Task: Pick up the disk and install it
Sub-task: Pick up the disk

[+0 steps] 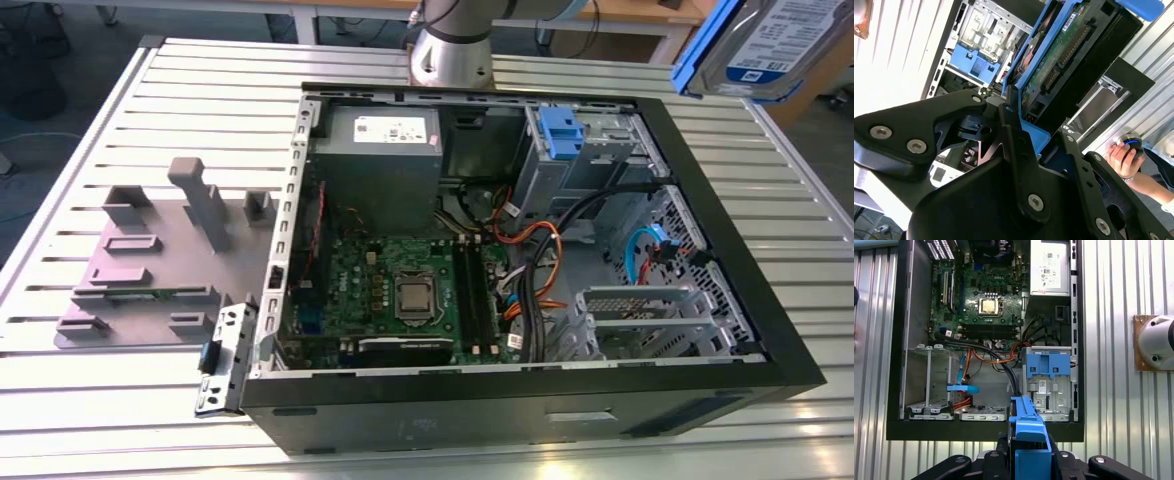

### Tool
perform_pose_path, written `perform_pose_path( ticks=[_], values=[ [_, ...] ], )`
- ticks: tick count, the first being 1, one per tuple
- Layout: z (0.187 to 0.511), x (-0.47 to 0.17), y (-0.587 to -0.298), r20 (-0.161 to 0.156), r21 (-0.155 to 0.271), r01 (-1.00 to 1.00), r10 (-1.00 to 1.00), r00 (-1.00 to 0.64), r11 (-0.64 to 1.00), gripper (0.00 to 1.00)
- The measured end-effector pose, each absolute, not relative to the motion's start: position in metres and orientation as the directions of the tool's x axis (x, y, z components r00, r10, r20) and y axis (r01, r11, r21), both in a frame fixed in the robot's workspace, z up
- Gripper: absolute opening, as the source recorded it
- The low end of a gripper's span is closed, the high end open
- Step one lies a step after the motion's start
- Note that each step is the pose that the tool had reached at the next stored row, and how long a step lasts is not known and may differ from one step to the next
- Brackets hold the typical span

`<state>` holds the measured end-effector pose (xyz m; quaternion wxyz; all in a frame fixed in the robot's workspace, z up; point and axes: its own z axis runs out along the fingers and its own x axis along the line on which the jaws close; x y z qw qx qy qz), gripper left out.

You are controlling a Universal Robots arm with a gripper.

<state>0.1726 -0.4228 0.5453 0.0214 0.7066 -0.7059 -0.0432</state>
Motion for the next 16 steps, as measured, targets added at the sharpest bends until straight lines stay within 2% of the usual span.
perform_pose_path(
  ticks=[16],
  values=[
    [0.5448, 0.1726, -0.4283, -0.031, 0.091, -0.996, -1.000, 0.000, -0.002, 0.37]
  ],
)
